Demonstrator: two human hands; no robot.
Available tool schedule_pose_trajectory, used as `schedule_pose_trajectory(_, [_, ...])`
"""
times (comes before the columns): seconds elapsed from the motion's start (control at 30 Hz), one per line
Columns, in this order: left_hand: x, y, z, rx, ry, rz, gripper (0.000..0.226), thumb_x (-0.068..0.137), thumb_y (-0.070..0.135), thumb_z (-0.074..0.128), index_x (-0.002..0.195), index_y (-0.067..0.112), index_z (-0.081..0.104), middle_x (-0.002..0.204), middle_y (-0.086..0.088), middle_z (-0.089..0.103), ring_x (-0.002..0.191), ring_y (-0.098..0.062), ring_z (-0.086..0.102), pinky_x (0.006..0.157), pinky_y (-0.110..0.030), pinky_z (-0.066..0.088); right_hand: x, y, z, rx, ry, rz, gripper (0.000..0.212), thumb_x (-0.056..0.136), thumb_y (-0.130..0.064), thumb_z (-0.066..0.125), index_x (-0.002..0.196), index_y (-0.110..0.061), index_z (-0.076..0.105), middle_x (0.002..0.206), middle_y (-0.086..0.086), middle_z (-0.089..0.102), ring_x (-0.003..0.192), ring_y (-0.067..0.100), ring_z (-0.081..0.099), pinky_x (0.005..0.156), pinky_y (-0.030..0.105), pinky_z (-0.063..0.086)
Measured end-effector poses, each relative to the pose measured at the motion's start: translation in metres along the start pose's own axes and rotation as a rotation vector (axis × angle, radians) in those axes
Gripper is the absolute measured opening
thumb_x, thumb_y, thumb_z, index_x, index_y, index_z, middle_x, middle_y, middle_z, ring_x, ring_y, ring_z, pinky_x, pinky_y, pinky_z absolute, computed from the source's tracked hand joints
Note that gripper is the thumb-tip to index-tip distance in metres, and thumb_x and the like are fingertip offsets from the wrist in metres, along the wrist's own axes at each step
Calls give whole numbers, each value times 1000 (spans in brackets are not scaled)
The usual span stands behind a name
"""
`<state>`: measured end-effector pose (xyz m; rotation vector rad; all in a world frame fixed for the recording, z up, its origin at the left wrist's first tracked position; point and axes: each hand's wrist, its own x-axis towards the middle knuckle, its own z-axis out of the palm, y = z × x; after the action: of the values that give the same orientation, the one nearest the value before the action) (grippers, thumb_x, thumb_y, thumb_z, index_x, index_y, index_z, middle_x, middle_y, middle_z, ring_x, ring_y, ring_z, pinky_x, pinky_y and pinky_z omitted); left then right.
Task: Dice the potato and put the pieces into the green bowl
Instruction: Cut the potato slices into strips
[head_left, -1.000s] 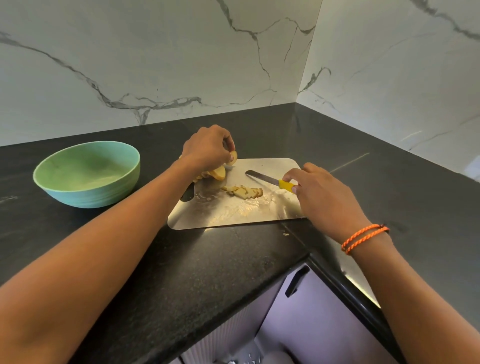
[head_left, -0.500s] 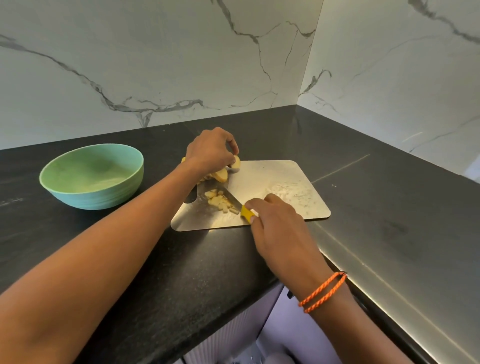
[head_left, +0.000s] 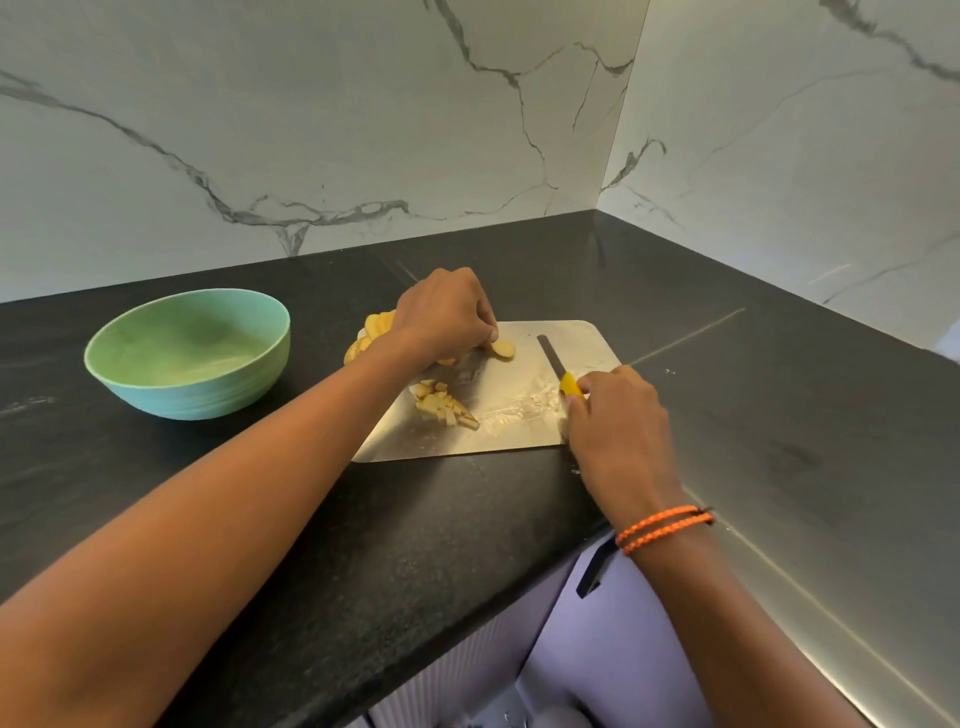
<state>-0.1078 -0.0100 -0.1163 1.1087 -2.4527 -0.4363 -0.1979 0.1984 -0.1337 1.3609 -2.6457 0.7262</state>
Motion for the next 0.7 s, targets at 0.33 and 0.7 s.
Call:
schedule_pose_trajectory(0.33, [-10,5,13,34,33,36,24,90,36,84,111,25,83,107,8,80,86,-9,67,68,-28,51,26,-13,8,30,43,-139,12,100,-25,44,109,-17,48,86,8,64,76,32,58,67,45,51])
schedule_pose_trajectory(0.7, [-23,14,30,128,246,91,16,95,38,75,105,28,84,101,7,80,84,-15,69,67,-31,53,21,-8,18,-109,107,-273,33,103,-30,42,134,-25,52,92,11,68,83,38,63,64,41,44])
